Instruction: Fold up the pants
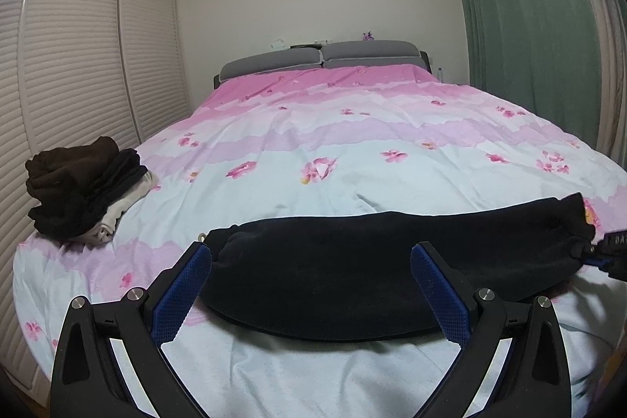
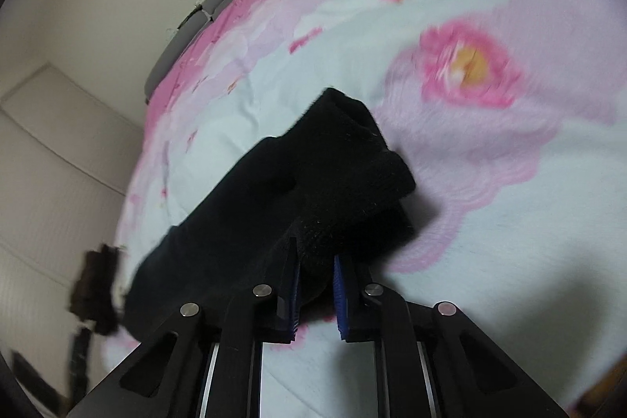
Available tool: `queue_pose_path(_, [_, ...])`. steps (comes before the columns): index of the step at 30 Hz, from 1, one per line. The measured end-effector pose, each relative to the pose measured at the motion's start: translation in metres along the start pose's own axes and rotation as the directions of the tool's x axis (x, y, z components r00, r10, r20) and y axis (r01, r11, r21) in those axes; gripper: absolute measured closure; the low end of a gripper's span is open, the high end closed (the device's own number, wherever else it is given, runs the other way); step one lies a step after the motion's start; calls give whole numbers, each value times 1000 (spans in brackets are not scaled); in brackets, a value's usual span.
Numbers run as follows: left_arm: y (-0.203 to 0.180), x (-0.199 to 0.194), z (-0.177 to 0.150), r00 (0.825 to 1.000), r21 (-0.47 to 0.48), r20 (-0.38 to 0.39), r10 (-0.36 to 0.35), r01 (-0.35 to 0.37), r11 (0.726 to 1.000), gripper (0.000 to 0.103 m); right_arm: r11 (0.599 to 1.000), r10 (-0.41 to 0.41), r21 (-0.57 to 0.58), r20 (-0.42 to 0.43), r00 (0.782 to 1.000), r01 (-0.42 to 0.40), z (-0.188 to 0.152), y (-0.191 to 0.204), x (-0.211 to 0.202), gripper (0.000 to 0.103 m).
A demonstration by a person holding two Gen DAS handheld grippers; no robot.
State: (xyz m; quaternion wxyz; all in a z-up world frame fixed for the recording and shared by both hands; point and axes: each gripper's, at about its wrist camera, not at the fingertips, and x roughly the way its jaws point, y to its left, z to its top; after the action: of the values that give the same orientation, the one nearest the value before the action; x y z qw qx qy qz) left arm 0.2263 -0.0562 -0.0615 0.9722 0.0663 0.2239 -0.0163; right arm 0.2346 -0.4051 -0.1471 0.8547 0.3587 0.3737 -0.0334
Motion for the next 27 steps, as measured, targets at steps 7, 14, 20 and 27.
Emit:
queue_pose_path(7, [36, 7, -9, 999, -41, -32, 31, -32, 999, 0, 997, -74, -36, -17, 997, 73, -4, 1, 0, 67])
queue_pose_path(14, [101, 14, -28, 994, -82, -40, 99, -102, 991, 0, 947, -106, -284, 157, 982, 148, -28, 66, -39, 66])
queue_pose_path(20, [154, 34, -39, 994, -151, -73, 86, -96, 984, 0, 835, -23, -523, 274, 962, 169, -76, 143, -48, 58])
queue_pose_path(27, [163, 62, -42, 992, -211, -94, -82, 61, 976, 0, 732, 44, -673, 203, 978, 106, -122, 191, -25, 56])
